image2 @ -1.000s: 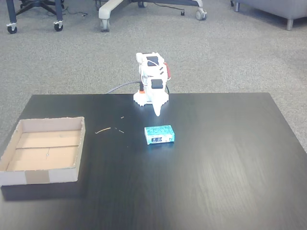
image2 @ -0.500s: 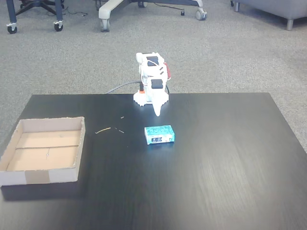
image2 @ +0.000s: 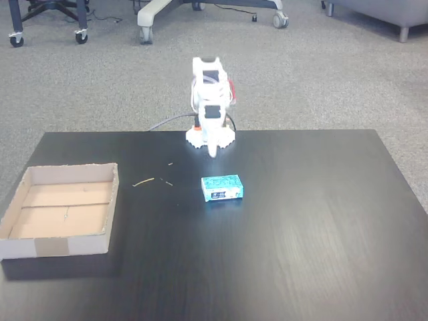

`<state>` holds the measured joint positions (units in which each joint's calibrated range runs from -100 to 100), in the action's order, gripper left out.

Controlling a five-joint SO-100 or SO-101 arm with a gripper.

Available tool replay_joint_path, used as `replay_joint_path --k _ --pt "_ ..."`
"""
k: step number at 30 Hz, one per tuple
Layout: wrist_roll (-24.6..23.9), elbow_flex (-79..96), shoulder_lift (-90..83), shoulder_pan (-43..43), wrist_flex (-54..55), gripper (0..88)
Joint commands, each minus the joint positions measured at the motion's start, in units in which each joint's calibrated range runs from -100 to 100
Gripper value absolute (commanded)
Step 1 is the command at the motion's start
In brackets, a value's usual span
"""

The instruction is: Pick the green block and drop it in the box on the right.

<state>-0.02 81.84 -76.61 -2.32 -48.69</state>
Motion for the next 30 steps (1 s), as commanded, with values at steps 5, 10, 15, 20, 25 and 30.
replay_joint_path --k 5,10,15,20,25,30 --pt "-1.42 -41.68 54.68 6.69 -12.0 42.6" --pt "-0.2 -48.48 68.14 5.16 -12.58 59.4" --pt "2.05 -50.84 71.44 1.25 -14.48 58.3" --pt "2.64 -54.19 77.62 -2.51 -16.96 53.5" --pt "4.74 -56.46 83.04 -3.43 -17.04 34.5" --pt "5.32 -57.27 85.41 -3.35 -13.9 17.3"
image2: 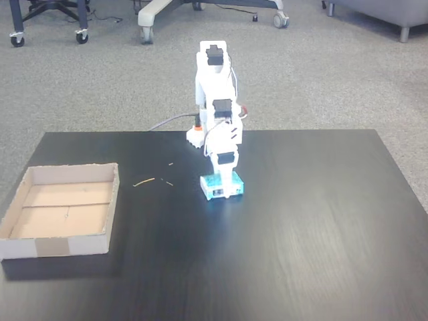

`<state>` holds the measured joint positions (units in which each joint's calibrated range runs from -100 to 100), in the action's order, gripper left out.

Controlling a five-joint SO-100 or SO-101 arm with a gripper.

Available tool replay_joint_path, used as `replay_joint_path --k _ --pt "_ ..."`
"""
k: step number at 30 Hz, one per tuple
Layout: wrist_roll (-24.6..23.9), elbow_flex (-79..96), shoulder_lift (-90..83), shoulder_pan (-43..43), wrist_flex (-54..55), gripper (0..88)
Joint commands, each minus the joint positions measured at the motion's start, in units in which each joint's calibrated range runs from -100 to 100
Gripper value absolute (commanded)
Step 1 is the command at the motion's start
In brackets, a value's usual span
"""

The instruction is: Pick the green block and drop it in the box on the right.

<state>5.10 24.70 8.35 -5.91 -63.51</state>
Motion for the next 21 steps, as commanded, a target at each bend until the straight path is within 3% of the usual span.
replay_joint_path --k 1,6,11,16,21 --pt "0.2 -0.31 -0.9 0.78 0.75 17.1" --pt "2.88 -1.31 -21.99 13.88 4.3 17.9" --pt "4.25 1.68 -37.48 34.96 25.86 18.0" --pt "4.79 -21.89 -12.08 48.44 32.22 16.7" --pt "7.37 -46.64 20.27 48.44 30.48 18.7"
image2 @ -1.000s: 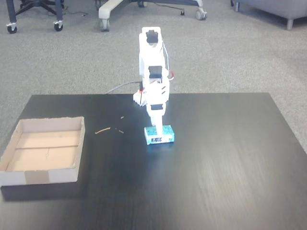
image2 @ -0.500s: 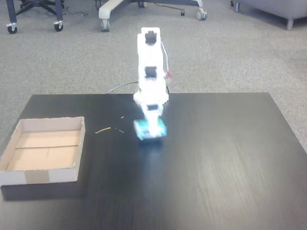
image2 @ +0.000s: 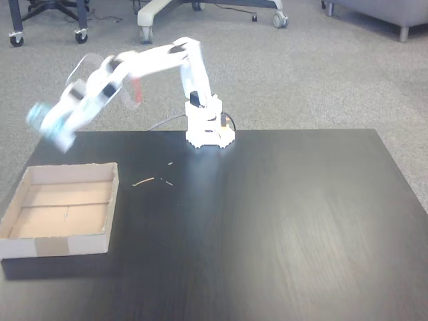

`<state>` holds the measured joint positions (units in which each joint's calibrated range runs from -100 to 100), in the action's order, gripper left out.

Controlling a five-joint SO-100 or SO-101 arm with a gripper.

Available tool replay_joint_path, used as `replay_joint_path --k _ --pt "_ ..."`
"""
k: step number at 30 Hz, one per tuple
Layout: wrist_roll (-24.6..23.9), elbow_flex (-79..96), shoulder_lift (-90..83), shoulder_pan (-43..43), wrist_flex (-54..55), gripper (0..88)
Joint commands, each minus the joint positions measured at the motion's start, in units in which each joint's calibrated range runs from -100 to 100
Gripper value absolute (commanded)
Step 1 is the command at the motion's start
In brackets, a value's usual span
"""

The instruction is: Pick the green block and drop it in the box on the right.

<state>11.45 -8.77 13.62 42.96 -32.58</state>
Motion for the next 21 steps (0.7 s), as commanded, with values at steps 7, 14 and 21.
replay_joint_path --k 7,14,21 --pt "2.74 -19.61 24.82 -3.35 -5.24 44.9" --pt "1.61 -10.09 12.55 -3.5 -5.73 77.5" --pt "-5.62 45.3 -60.7 -23.35 -5.49 56.8"
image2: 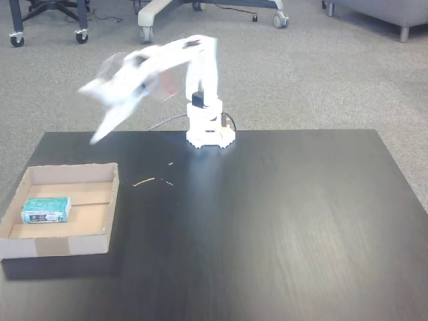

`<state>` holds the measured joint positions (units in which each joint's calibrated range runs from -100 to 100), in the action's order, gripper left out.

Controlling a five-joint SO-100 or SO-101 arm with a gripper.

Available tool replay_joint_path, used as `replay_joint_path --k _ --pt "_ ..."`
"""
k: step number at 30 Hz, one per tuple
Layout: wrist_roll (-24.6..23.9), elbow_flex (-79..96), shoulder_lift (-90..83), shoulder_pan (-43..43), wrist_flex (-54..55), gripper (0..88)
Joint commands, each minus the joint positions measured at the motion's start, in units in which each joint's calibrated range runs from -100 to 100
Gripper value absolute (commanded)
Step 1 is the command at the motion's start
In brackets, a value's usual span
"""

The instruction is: Pick the green block and drop it in the box on the right.

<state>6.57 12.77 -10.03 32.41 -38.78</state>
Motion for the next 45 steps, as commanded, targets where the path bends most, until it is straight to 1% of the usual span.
replay_joint_path --k 1,2,3,4,5,6,8,9,11,14,19,24,45 --pt "-0.98 29.39 -44.5 -19.0 -0.94 48.4" --pt "-1.61 34.92 -51.28 -24.29 -2.26 41.1" --pt "-2.54 40.45 -56.95 -27.35 -2.5 33.1" --pt "-3.91 46.52 -62.03 -28.43 -2.59 20.6" --pt "-3.91 52.78 -66.44 -29.35 -2.59 7.4" --pt "-3.57 60.84 -71.26 -30.03 -0.44 0.1" --pt "-4.4 76.26 -80.24 -31.18 5.42 0.1" --pt "-4.69 81.43 -83.46 -32.41 6.66 0.1" --pt "-4.84 87.14 -87.69 -35.63 5.09 0.1" --pt "-6.15 87.14 -88.11 -37.93 1.62 0.1" --pt "-6.3 87.14 -88.11 -39.84 -8.53 0.1" --pt "-7.67 87.14 -88.03 -38.08 -8.86 0.5" --pt "-7.37 87.14 -88.03 -38.62 -8.86 0.1"
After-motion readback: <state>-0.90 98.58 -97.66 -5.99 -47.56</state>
